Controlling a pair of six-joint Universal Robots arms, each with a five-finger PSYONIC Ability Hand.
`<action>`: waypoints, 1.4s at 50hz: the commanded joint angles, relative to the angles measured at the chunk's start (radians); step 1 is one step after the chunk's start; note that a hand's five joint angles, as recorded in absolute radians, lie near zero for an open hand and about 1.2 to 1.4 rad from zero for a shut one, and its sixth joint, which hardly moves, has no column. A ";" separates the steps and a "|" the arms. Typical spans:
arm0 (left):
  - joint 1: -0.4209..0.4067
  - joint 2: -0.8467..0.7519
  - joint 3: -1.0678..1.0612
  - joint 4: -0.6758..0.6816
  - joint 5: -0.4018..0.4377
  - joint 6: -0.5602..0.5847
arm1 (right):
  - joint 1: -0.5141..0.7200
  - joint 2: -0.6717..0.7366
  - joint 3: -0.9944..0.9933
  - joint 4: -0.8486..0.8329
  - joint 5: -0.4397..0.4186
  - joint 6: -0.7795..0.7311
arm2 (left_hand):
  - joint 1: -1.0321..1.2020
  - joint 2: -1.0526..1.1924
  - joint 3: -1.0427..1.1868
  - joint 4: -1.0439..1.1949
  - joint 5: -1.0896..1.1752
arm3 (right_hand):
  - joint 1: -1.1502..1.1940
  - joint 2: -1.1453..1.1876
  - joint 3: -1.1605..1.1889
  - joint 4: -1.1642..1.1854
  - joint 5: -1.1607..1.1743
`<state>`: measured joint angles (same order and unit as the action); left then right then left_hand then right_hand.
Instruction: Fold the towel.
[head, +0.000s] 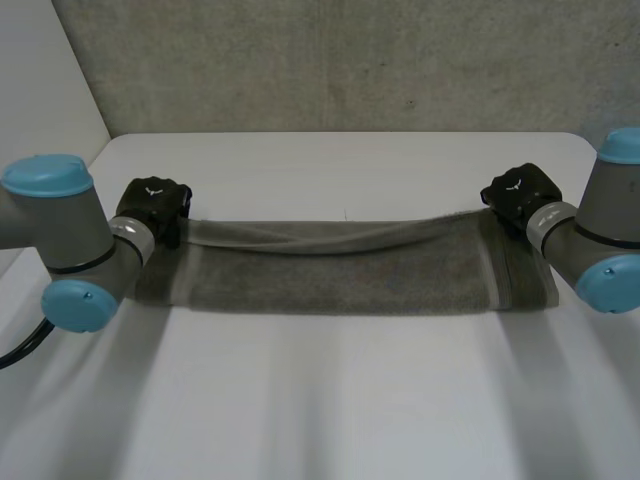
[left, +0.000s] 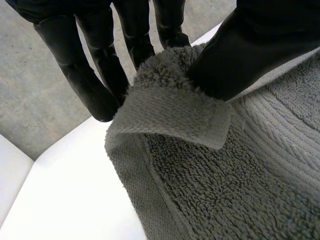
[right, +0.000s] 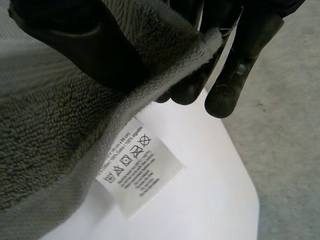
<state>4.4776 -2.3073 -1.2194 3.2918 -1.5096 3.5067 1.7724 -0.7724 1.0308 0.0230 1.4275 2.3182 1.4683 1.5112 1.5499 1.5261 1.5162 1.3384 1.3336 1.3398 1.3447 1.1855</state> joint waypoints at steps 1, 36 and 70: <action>-0.006 -0.075 0.070 0.000 -0.001 0.006 | 0.012 0.073 -0.046 -0.052 0.019 -0.002 | -0.130 -0.173 -0.211 -0.188 -0.352 | -0.377 -0.372 -0.378 -0.383 -0.399; -0.005 0.221 -0.207 0.072 -0.072 -0.005 | 0.005 -0.329 0.357 -0.138 0.096 0.131 | -1.272 -1.315 -1.354 -1.330 -1.495 | -1.164 -1.159 -1.165 -1.170 -1.186; 0.014 0.376 -0.566 0.276 0.123 -0.184 | -0.061 -0.255 0.611 -0.238 -0.038 0.251 | -1.269 -1.312 -1.351 -1.327 -1.492 | -0.740 -0.735 -0.741 -0.746 -0.761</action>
<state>4.4849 -1.9269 -1.7876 3.5677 -1.3835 3.3178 1.7153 -1.0474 1.6605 -0.2086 1.3772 2.5983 0.2719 0.2605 0.2516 0.2637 0.2265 0.4971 0.4932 0.5003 0.5002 0.3330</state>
